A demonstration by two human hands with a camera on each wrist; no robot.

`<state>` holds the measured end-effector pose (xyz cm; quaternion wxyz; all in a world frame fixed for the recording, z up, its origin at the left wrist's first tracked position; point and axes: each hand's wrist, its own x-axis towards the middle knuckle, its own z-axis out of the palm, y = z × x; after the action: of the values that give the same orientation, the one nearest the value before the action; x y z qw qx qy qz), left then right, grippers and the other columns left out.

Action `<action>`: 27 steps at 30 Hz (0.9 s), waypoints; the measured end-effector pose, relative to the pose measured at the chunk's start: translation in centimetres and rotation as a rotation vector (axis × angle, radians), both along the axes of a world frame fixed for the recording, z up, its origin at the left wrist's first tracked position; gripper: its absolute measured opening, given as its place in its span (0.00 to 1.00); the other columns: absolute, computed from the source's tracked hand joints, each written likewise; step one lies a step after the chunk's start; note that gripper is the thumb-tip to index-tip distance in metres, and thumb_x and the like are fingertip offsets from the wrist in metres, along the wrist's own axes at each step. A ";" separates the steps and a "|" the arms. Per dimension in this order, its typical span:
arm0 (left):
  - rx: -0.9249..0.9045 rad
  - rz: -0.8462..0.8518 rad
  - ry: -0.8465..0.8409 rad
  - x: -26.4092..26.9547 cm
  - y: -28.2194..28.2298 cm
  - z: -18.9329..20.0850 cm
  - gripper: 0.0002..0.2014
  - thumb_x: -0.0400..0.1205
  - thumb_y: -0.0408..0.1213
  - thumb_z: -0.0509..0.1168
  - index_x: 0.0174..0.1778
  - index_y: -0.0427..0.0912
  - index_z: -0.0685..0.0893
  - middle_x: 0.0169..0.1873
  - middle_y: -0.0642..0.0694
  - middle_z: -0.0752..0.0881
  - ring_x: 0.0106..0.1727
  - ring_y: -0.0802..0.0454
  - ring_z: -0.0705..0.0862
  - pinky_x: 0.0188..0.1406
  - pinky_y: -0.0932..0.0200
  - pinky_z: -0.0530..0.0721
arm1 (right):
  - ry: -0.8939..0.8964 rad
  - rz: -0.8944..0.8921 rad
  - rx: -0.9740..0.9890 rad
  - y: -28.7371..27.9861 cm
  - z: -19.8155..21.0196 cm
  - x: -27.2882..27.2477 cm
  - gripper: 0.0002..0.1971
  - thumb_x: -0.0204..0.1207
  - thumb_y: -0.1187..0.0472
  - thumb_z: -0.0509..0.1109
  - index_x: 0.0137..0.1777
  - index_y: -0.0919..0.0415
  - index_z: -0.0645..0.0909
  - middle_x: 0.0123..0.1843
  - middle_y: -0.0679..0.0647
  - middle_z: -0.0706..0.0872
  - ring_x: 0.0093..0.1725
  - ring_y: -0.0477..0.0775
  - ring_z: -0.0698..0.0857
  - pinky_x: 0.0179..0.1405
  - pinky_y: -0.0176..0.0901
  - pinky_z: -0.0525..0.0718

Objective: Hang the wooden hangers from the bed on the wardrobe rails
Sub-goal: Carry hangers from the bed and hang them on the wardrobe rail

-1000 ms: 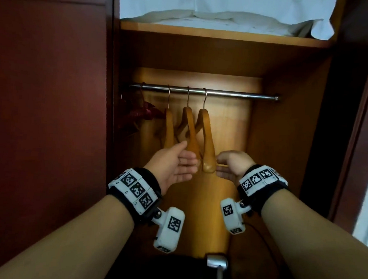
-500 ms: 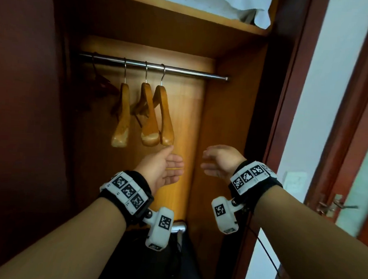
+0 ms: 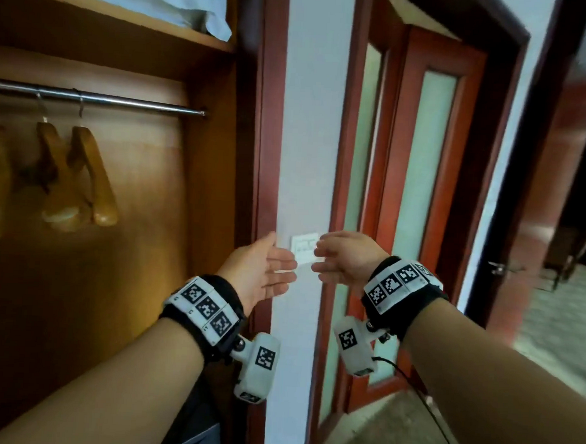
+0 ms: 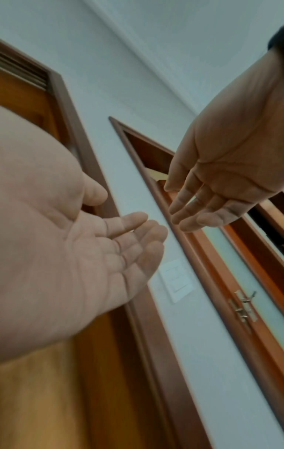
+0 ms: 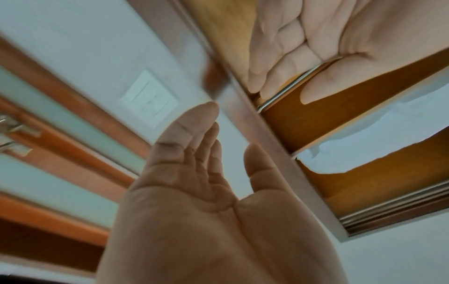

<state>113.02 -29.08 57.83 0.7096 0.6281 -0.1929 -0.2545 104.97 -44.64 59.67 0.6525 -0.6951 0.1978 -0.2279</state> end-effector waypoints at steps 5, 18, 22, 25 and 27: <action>0.013 -0.139 0.052 -8.8 -8.7 -1.3 0.25 0.88 0.55 0.60 0.51 0.34 0.89 0.51 0.36 0.92 0.49 0.40 0.91 0.51 0.48 0.88 | 0.026 -0.174 0.029 -7.5 -2.0 -11.6 0.12 0.78 0.66 0.70 0.61 0.63 0.81 0.49 0.61 0.87 0.43 0.62 0.90 0.51 0.60 0.89; 0.147 -0.717 0.059 -40.5 -29.0 -6.4 0.24 0.89 0.53 0.60 0.51 0.33 0.88 0.39 0.40 0.91 0.41 0.43 0.89 0.40 0.52 0.86 | -0.005 -0.795 0.235 -19.9 -8.4 -49.8 0.10 0.79 0.65 0.70 0.59 0.62 0.82 0.53 0.62 0.86 0.45 0.65 0.89 0.44 0.54 0.88; 0.205 -0.911 0.041 -49.5 -32.9 -8.1 0.24 0.89 0.54 0.60 0.53 0.33 0.88 0.42 0.40 0.91 0.39 0.44 0.89 0.37 0.53 0.85 | -0.031 -0.993 0.298 -20.5 -10.6 -59.9 0.11 0.81 0.65 0.69 0.62 0.65 0.80 0.52 0.61 0.85 0.45 0.64 0.88 0.45 0.55 0.87; 0.253 -1.048 0.028 -55.8 -35.3 -9.9 0.24 0.89 0.54 0.60 0.50 0.35 0.88 0.45 0.39 0.92 0.40 0.44 0.90 0.38 0.53 0.86 | -0.048 -1.120 0.353 -19.9 -12.9 -66.7 0.13 0.82 0.65 0.68 0.65 0.65 0.79 0.53 0.61 0.84 0.43 0.63 0.86 0.38 0.51 0.85; 0.289 -1.134 0.020 -59.8 -36.4 -11.5 0.24 0.88 0.55 0.59 0.49 0.36 0.88 0.47 0.38 0.92 0.41 0.43 0.90 0.41 0.51 0.86 | -0.052 -1.216 0.406 -19.2 -14.7 -70.6 0.12 0.82 0.66 0.67 0.64 0.64 0.78 0.53 0.62 0.84 0.44 0.64 0.86 0.38 0.51 0.84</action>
<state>53.23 -65.49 46.30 0.3714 0.5147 -0.4555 -0.6242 34.33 -63.85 45.02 0.5300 -0.3154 0.5801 -0.5321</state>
